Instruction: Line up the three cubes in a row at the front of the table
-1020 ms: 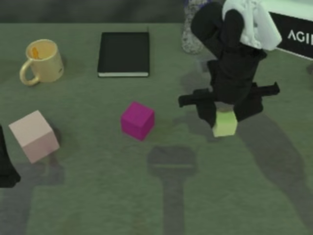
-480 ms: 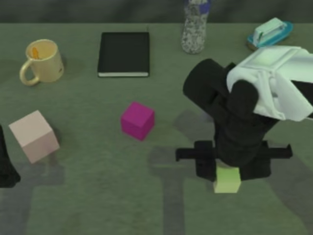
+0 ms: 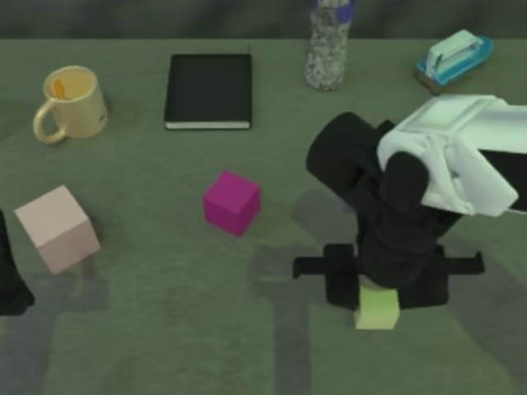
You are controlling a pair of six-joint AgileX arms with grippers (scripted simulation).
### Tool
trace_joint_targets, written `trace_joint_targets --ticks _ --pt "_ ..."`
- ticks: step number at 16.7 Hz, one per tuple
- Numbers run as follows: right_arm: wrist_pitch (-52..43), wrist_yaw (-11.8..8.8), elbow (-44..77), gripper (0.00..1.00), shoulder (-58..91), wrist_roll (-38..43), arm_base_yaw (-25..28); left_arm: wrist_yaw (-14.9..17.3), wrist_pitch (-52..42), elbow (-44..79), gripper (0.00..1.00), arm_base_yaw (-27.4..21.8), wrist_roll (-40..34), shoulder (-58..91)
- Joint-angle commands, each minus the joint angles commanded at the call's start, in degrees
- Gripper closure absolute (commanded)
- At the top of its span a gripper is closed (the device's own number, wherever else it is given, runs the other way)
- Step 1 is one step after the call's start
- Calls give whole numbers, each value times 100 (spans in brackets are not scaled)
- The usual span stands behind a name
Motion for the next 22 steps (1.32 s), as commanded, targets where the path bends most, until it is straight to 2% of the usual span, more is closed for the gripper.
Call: trace_joint_targets --ticks 5,10,22 --pt "1046 14 -604 100 417 28 39 0 0 0 0 0 0 0" --pt "1134 18 -670 100 472 32 48 0 0 0 0 0 0 0" --pt "1134 18 -670 10 472 32 48 0 0 0 0 0 0 0"
